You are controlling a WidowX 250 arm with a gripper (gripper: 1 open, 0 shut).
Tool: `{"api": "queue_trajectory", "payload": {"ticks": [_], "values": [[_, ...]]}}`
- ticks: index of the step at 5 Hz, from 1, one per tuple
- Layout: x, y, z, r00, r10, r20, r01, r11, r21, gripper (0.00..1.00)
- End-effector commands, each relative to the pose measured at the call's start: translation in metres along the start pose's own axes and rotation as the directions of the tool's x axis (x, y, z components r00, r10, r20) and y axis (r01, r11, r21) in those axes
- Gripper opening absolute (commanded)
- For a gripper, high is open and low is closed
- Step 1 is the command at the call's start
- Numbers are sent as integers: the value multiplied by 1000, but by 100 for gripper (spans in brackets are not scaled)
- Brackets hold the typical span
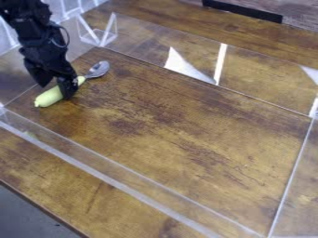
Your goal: Move the green spoon to the left
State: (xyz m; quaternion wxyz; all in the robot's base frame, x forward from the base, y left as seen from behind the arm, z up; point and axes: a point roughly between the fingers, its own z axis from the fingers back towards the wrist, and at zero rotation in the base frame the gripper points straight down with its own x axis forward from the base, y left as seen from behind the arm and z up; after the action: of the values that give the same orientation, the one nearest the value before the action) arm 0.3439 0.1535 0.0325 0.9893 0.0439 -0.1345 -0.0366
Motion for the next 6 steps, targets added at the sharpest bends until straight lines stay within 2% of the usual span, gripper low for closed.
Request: {"api": "queue_trajectory", "payload": {"ticks": [1, 3, 4, 5, 6], "values": [[18, 5, 16, 997, -59, 50, 59, 998, 0, 100], [12, 37, 16, 999, 14, 29, -14, 1000, -5, 100], [20, 38, 6, 999, -25, 21, 25, 999, -28, 100], [30, 40, 5, 998, -61, 17, 61, 997, -51, 0], [28, 47, 6, 999, -54, 7, 55, 996, -67, 0]]}}
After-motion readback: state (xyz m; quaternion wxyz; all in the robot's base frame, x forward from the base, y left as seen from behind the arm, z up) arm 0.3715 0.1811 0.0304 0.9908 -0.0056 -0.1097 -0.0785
